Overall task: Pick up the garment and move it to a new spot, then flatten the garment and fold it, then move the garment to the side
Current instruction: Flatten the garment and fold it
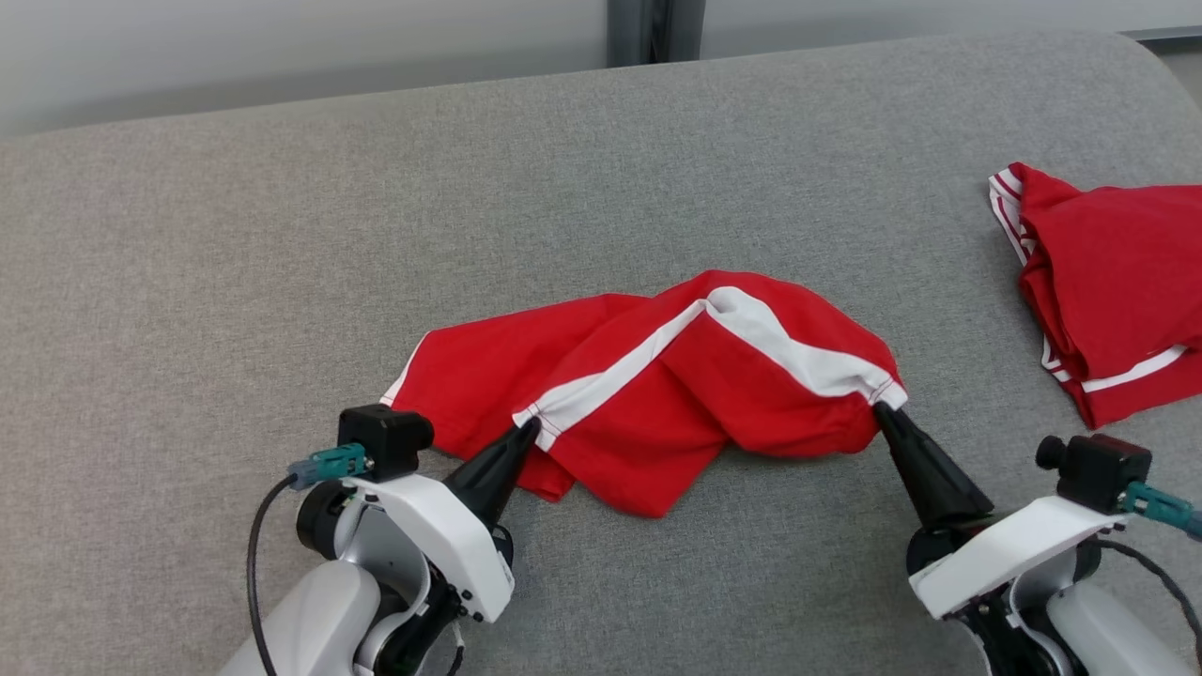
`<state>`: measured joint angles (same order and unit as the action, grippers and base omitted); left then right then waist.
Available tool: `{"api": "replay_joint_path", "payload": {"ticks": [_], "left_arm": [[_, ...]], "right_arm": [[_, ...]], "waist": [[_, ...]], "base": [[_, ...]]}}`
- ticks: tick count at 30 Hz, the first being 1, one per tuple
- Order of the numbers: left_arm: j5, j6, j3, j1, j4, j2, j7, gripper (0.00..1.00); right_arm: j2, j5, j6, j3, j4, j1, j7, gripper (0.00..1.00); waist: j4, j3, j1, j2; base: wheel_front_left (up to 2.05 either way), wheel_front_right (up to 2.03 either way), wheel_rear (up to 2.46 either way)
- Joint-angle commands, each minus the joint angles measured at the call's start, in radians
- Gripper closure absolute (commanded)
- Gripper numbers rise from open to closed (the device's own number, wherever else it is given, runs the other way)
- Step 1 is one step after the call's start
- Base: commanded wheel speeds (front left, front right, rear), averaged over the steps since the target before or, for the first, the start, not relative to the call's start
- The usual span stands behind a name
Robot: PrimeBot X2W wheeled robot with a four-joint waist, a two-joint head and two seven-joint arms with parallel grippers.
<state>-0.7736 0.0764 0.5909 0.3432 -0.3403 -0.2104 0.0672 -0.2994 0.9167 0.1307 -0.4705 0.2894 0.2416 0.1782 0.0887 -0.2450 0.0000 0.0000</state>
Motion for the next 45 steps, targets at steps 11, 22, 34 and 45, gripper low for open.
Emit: {"api": "replay_joint_path", "payload": {"ticks": [11, 22, 34, 45], "left_arm": [[0.023, -0.079, -0.149, 0.026, 0.401, -0.177, -0.014, 1.00], [0.048, -0.168, -0.310, 0.100, 0.727, -0.309, 0.027, 1.00], [0.070, -0.096, -0.278, 0.333, 0.573, -0.307, 0.056, 1.00], [0.205, 0.040, -0.136, 0.923, -0.113, -0.186, -0.058, 1.00]], "right_arm": [[-0.183, 0.077, 0.000, 0.070, -0.269, 0.084, 0.000, 1.00], [-0.276, 0.115, 0.000, 0.225, -0.517, 0.141, -0.131, 1.00], [-0.218, 0.068, 0.000, 0.180, -0.423, 0.350, -0.281, 1.00], [-0.035, -0.026, 0.000, 0.017, 0.087, 0.923, -0.167, 1.00]], "waist": [[-0.017, 0.050, 0.0000, 0.0000], [-0.038, 0.064, 0.0000, 0.0000], [-0.036, 0.000, 0.0000, 0.0000], [-0.042, -0.106, 0.0000, 0.0000]], "base": [[0.00, 0.00, 0.00], [0.00, 0.00, 0.00], [0.00, 0.00, 0.00], [0.00, 0.00, 0.00]]}}
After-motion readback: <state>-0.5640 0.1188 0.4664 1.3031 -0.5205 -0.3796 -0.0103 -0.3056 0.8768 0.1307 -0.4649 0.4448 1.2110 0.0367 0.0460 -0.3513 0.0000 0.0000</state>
